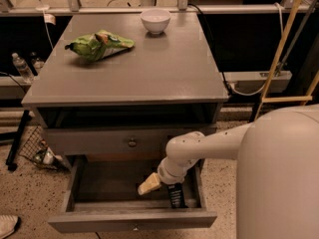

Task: Pick rxbar blueberry from middle drawer and place on counter

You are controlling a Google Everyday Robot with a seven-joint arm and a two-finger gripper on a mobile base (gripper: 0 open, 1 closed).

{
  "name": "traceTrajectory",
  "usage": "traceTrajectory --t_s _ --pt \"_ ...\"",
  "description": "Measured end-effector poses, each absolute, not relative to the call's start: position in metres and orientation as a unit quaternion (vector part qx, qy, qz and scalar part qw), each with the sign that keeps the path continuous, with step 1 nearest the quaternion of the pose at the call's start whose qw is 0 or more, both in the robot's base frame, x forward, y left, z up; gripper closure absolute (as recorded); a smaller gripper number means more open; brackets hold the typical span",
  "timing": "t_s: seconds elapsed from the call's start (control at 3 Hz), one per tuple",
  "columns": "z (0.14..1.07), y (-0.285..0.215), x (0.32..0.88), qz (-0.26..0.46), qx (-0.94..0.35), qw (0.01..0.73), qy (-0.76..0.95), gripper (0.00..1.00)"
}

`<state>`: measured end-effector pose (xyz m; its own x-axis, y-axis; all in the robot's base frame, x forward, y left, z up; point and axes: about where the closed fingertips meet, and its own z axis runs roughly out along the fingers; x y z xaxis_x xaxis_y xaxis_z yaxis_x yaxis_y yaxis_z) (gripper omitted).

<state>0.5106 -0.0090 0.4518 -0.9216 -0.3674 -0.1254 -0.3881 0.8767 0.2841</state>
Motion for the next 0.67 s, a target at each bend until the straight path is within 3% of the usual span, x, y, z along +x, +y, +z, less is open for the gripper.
traceTrajectory --t_s 0.67 --pt "0.429 -0.019 0.524 0.155 -0.189 0.041 0.969 0.00"
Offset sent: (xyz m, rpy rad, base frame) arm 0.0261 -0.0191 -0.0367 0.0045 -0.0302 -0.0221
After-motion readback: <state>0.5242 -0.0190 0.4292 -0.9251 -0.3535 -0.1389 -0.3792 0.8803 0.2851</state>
